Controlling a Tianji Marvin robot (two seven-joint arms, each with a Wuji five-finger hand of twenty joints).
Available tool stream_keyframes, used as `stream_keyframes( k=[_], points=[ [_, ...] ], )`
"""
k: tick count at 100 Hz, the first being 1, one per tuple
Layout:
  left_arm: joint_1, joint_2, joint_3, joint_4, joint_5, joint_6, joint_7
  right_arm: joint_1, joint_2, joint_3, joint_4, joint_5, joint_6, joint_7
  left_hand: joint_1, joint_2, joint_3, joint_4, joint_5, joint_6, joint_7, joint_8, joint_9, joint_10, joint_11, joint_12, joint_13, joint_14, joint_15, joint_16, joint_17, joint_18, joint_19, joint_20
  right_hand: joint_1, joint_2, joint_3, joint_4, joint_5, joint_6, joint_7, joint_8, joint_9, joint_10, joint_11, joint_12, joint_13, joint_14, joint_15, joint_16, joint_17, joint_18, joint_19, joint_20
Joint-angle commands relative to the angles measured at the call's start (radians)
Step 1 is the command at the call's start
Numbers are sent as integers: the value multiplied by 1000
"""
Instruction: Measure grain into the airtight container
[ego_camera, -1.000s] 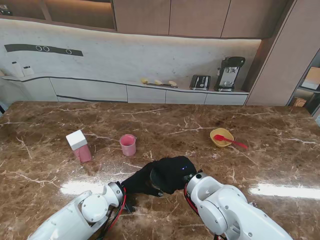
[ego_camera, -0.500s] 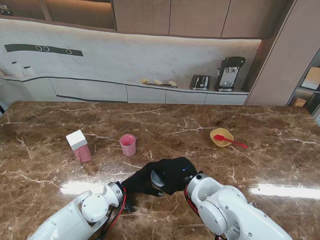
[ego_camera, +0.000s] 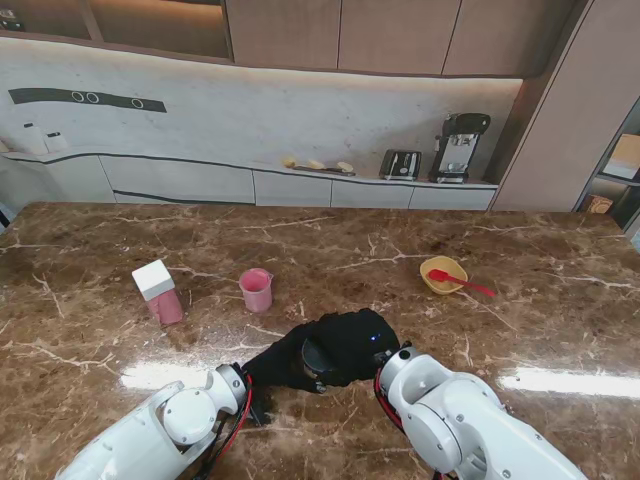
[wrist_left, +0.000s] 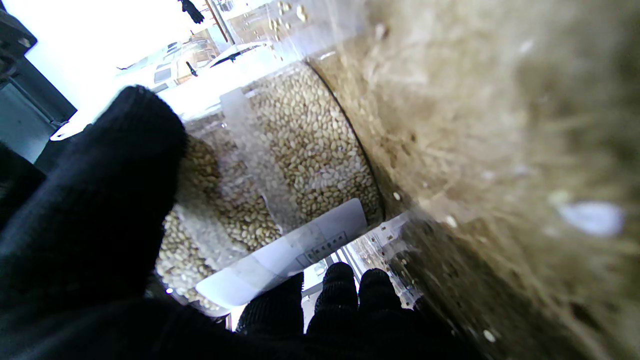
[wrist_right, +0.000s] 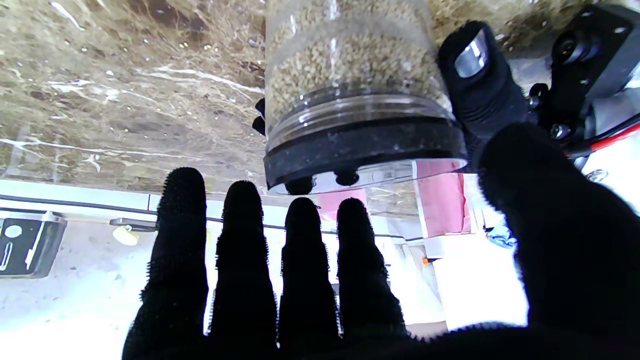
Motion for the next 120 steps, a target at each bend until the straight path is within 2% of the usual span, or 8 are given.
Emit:
stream_keyframes(
  k=[1,19,30,47,66,75,103,120],
  points=[
    [37,4,19,69,8,27,-17,-8,1,2,-11,-9,5,27,50,145,65,69,91,-106,78,15,-30,-3,-8,1,-44,179,-9,6,92,413,110,13,14,8,-60,57,-26,13,-3,21,-27,-13,-4,17,-37,6,-5,-1,-15,14,-17,27],
    [38,4,18,69,10,26,-15,-3,2,-2,-14,-26,12,43,50,145,66,69,90,-107,78,16,-30,-3,-8,2,-44,179,-8,7,92,413,110,14,6,-71,-119,61,-76,65,-23,22,-57,2,-11,20,-57,9,-11,2,-40,8,-34,29],
    [37,4,19,70,9,26,-15,8,3,-11,-16,-49,13,48,48,145,67,69,89,-106,79,16,-31,-2,-8,2,-45,179,-8,7,92,413,110,14,4,-76,-115,59,-99,89,-30,27,-62,5,10,40,-45,3,7,16,-36,-1,-36,36],
    [36,4,20,71,9,24,-16,46,8,-30,-35,-67,25,137,48,145,68,69,90,-108,80,17,-30,-4,-8,2,-44,179,-8,7,92,414,110,14,25,-63,-154,41,-114,117,-8,66,-87,13,79,150,-16,-32,71,108,-10,-29,-17,76],
    [36,4,19,71,9,24,-15,102,14,-67,-41,-74,51,239,49,143,70,69,91,-108,82,18,-30,-2,-7,3,-45,180,-8,8,92,413,110,15,22,-60,-160,37,-130,134,7,100,-99,22,100,211,-6,-56,111,164,3,-52,-2,101],
    [35,4,20,72,10,23,-15,119,14,-83,-29,-79,51,239,49,144,70,68,91,-108,82,18,-30,-3,-7,3,-45,181,-8,8,92,414,110,14,29,-62,-161,36,-119,131,21,118,-89,18,123,239,5,-74,146,195,18,-67,14,117],
    [36,4,20,71,8,23,-18,148,16,-119,7,-99,40,230,51,145,68,68,93,-106,82,18,-30,-2,-8,2,-45,179,-9,7,92,413,109,14,128,-69,-208,25,-112,130,52,182,-101,8,229,349,18,-118,308,305,75,-96,78,155],
    [37,5,20,70,9,25,-18,161,16,-136,28,-101,42,212,49,147,66,68,93,-110,87,21,-30,-4,-9,0,-44,177,-10,6,93,413,109,14,181,-74,-229,16,-105,122,42,189,-84,-17,309,421,35,-128,344,320,92,-97,99,157]
  ],
)
